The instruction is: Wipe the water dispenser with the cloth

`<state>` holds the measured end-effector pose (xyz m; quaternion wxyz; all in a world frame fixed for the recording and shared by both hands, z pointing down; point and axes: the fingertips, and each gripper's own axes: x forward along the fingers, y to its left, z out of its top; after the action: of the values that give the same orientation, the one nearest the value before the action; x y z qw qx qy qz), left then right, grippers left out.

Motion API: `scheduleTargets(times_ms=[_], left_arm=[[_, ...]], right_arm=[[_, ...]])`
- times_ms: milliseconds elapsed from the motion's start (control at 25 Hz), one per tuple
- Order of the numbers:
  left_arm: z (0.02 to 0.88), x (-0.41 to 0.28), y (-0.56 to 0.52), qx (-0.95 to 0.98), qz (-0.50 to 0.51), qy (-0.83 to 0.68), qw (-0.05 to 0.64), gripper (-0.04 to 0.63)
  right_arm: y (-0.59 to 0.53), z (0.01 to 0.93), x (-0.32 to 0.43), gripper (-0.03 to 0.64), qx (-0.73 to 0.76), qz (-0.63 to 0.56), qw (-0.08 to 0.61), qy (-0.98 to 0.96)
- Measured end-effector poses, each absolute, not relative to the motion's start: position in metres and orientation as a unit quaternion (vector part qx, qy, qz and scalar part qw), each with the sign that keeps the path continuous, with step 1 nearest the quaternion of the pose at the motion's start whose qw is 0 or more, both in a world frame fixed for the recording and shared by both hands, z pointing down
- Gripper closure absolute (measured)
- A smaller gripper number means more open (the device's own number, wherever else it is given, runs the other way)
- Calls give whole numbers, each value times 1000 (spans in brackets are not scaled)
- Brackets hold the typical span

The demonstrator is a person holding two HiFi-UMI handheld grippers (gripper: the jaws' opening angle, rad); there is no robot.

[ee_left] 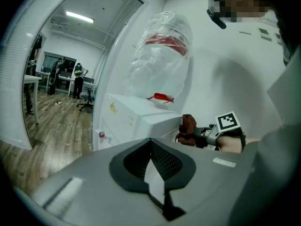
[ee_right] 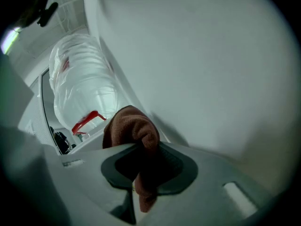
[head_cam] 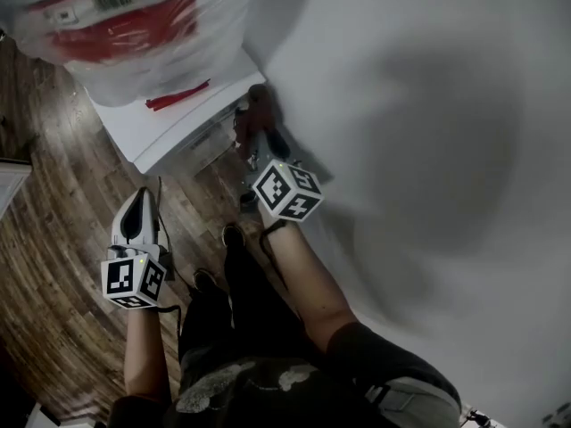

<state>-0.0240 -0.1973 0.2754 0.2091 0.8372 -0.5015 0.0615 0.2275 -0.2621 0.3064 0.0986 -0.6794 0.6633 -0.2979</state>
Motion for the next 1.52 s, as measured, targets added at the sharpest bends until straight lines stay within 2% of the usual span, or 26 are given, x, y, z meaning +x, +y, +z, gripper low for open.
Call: scheduleTargets(times_ms=[160, 360, 480, 640, 840, 1000, 1160, 1320, 1520], left_arm=[[298, -40, -191, 837, 66, -501, 212, 575], [332, -67, -184, 831, 57, -514, 206, 576], [373, -67, -196, 828, 54, -520, 204, 575], [419, -52, -210, 834, 58, -515, 188, 576], [426, -63, -204, 853, 35, -491, 174, 577], [440, -52, -211, 872, 34, -465, 150, 576], [441, -43, -219, 884, 9, -451, 120, 575], [459, -54, -223, 883, -25, -458, 97, 576], [499, -77, -227, 878, -40, -471, 72, 576]], right_arm=[[-244, 313, 206, 555, -668, -296, 102, 676], [-199, 327, 77, 555, -524, -255, 65, 810], [-196, 364, 40, 555, -474, -232, 66, 847], [-226, 405, 72, 555, -499, -228, 95, 831], [-248, 387, 130, 555, -588, -227, 141, 764], [-261, 376, 191, 555, -646, -232, 220, 693], [-264, 386, 220, 555, -675, -211, 239, 666], [-252, 403, 200, 555, -640, -176, 238, 709], [-219, 423, 94, 555, -513, -122, 184, 829]])
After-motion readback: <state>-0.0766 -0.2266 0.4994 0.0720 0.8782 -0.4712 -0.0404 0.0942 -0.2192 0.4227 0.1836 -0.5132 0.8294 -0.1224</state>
